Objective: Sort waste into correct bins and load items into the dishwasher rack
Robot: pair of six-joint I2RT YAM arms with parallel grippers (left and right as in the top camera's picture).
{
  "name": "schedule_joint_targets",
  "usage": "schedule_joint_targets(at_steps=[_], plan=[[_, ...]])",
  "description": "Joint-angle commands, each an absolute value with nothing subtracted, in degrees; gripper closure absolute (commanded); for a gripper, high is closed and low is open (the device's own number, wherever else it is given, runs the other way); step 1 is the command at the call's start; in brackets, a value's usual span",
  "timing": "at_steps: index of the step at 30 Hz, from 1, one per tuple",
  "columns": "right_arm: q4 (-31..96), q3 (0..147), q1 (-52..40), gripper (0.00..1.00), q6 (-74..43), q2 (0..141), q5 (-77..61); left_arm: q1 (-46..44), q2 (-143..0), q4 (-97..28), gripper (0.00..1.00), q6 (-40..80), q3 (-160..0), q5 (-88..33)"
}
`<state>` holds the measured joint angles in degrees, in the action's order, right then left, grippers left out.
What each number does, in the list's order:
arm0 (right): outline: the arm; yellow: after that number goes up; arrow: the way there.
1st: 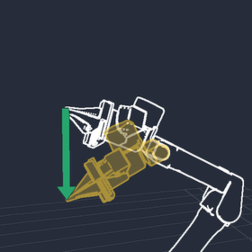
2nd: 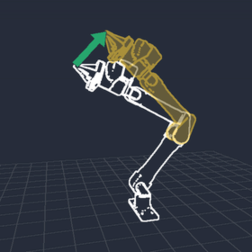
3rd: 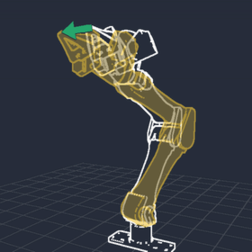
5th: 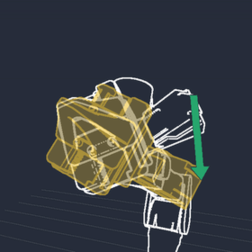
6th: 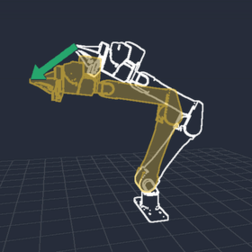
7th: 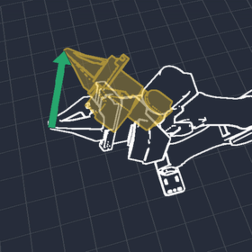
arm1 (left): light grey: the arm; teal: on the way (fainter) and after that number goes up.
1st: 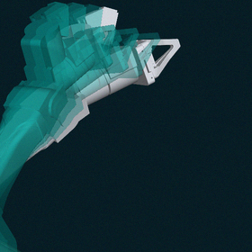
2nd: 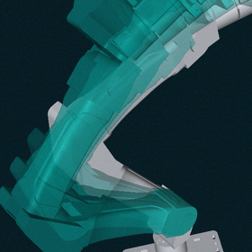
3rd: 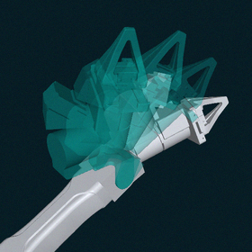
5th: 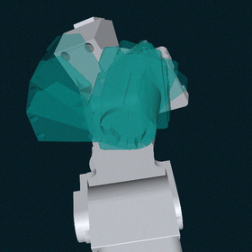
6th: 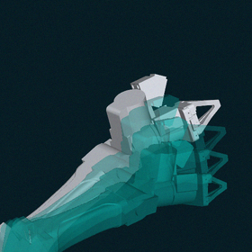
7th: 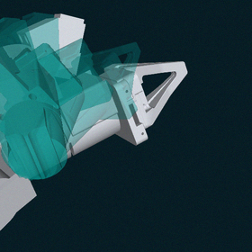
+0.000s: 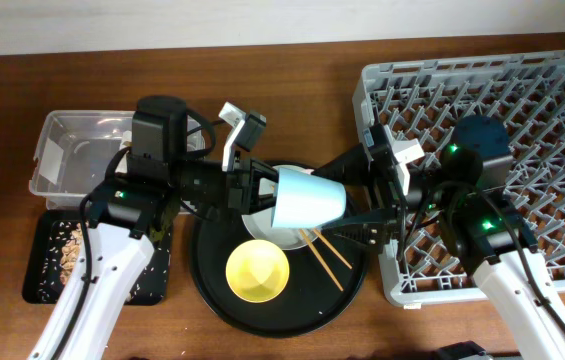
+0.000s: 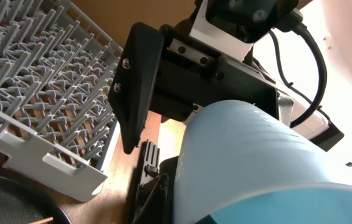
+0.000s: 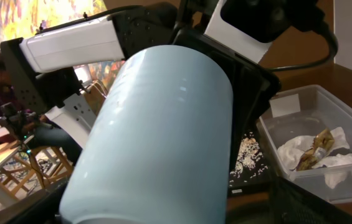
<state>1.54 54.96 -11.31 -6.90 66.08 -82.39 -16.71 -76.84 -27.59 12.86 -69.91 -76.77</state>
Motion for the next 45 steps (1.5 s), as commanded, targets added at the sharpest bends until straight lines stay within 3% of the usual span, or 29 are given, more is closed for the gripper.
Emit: schedule_joint_targets(at_steps=[1,8,17,18,19,20,26,29,30,32,41,45], plan=[[1.02,55.83,-11.68,0.04,-6.74,66.83,-81.82,-16.88,-77.30,-27.44,0.99,12.75,-70.50,-78.63],[-1.58,55.83,-13.50,0.03,-6.72,66.87,-81.80,-16.88,-77.30,-27.46,0.99,12.75,-70.50,-78.65],[-3.73,55.83,-13.50,0.23,-6.76,66.92,-80.60,-16.88,-77.30,-27.49,0.98,12.75,-70.50,-78.37],[-3.70,55.83,-13.50,0.24,-6.79,66.92,-80.01,-16.88,-77.30,-27.46,0.97,12.75,-70.50,-78.17],[-3.70,55.83,-13.50,0.24,-7.07,66.92,-78.85,-16.86,-77.30,-27.46,0.80,12.75,-70.50,-77.30],[-3.73,55.83,-13.47,0.25,-7.92,66.92,-77.97,-16.82,-77.30,-27.49,0.74,12.78,-70.50,-75.96],[-2.09,55.83,-13.43,0.30,-12.49,66.92,-70.39,-12.60,-77.30,-28.01,0.61,17.12,-70.50,-59.09],[2.61,55.83,-13.43,0.31,-12.53,66.92,-64.45,-8.34,-77.30,-28.56,0.64,17.98,-70.50,-53.78],[5.32,55.83,-13.43,0.31,-12.51,66.92,-61.25,-6.87,-77.30,-29.69,0.78,18.00,-70.50,-51.92],[9.74,55.83,-13.43,0.31,-12.27,66.92,-56.42,-5.06,-77.30,-32.40,0.85,17.96,-70.50,-48.73],[31.79,55.83,-13.43,0.30,-8.88,66.92,-33.39,-7.77,-77.30,-49.23,0.83,15.92,-70.19,-24.77],[37.50,55.83,-13.43,0.30,-5.34,66.92,-24.43,-11.53,-77.71,-47.70,0.73,15.81,-69.38,-20.71]])
